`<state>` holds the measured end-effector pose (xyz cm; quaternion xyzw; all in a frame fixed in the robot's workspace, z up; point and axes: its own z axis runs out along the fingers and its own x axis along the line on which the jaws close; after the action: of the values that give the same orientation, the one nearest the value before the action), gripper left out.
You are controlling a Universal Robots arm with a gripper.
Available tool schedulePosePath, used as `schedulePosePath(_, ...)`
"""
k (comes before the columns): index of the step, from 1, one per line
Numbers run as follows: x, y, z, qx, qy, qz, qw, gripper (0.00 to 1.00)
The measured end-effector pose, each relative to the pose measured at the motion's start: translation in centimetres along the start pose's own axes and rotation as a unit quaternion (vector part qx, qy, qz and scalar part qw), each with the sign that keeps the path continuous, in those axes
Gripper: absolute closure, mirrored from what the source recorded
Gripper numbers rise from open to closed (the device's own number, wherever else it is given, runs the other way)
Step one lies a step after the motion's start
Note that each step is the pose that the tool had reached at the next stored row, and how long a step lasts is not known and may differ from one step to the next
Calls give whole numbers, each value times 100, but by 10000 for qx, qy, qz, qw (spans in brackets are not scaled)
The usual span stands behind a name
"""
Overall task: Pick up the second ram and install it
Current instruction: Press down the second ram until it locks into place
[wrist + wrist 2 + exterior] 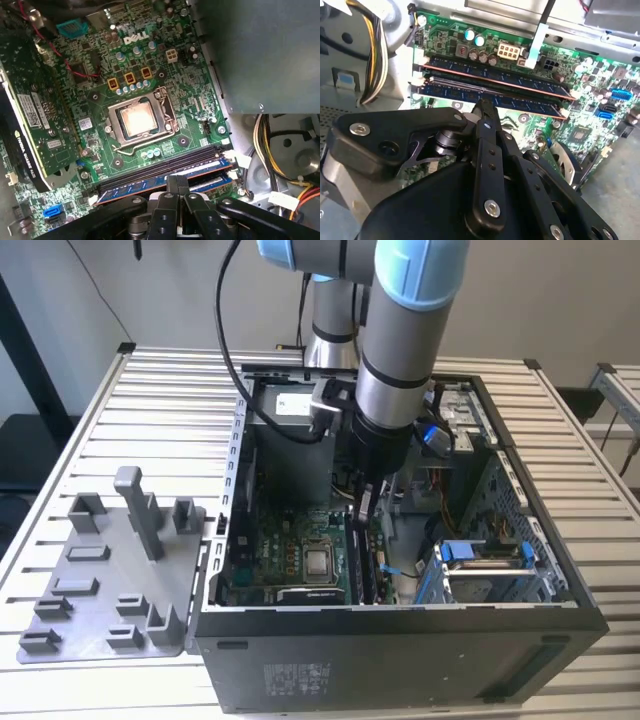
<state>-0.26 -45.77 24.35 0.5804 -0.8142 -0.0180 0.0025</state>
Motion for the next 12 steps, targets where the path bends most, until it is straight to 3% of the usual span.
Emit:
schedulePosePath(5, 3, 9, 2, -2, 5, -142, 9999, 89)
schedulePosePath(8, 3, 10, 3, -4, 3, -335, 9994, 89)
schedulePosePath(12, 3, 10, 5, 45, -14, -562, 9984, 89)
